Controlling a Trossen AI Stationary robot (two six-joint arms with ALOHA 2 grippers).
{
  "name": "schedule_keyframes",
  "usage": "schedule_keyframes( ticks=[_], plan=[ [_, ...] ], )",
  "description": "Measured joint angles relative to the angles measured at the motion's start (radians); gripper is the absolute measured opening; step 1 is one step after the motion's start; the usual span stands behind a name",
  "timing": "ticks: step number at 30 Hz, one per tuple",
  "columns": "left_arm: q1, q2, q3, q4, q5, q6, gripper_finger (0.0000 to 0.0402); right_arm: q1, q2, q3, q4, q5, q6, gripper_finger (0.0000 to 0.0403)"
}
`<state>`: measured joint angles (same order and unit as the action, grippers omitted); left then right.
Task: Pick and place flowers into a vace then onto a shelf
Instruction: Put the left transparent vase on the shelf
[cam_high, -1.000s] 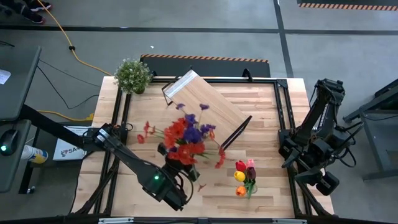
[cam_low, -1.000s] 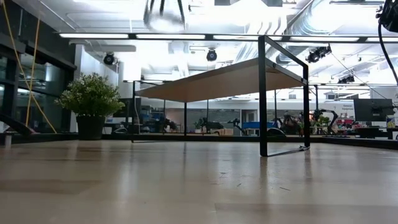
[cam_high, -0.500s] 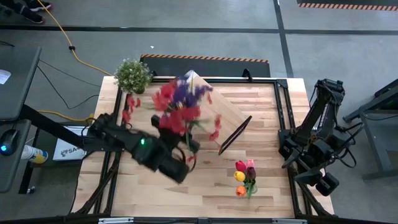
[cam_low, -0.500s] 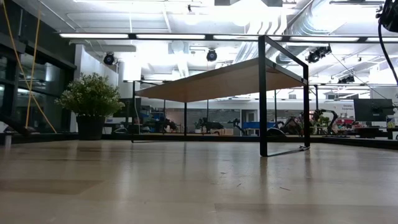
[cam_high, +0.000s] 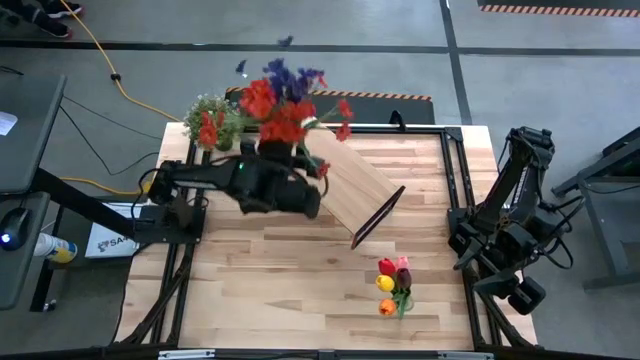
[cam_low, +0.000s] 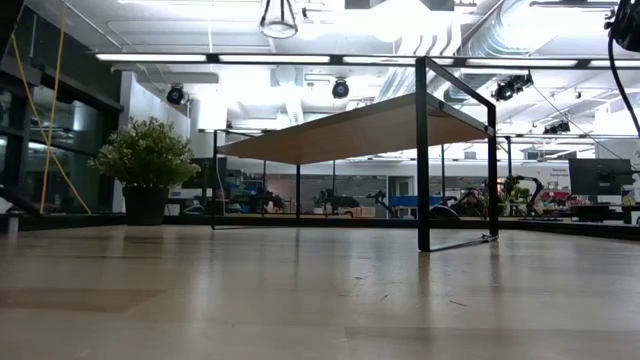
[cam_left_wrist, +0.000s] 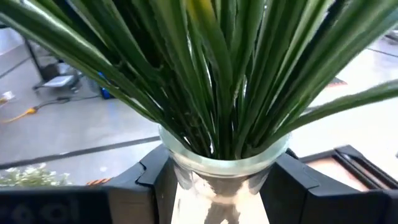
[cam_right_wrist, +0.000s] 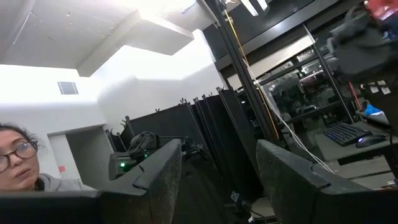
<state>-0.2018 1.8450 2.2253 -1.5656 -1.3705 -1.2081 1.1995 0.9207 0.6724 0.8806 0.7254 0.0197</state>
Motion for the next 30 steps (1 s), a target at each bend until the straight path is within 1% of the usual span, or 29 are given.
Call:
schedule_keyframes(
  ticks=[7, 13, 20, 27, 30],
  plan=[
    [0.133, -0.004, 0.000, 0.050, -0.003, -0.008, 0.0211, 0.000, 0.000, 0.000, 0.008, 0.001, -0.002, 0.0200],
    [0.225, 0.012, 0.000, 0.084, 0.006, 0.001, 0.0211, 0.000, -0.020, 0.000, 0.009, 0.001, -0.021, 0.0200],
    [0.288, 0.059, -0.002, 0.114, 0.025, 0.004, 0.0211, 0.000, -0.062, 0.000, 0.007, 0.002, -0.070, 0.0200],
    [0.327, 0.122, 0.000, 0.143, 0.023, 0.000, 0.0211, 0.000, -0.079, 0.000, -0.003, 0.001, -0.073, 0.0200],
    [0.344, 0.144, -0.001, 0.152, 0.048, -0.001, 0.0211, 0.000, -0.079, 0.000, -0.006, 0.001, -0.072, 0.0200]
  ],
)
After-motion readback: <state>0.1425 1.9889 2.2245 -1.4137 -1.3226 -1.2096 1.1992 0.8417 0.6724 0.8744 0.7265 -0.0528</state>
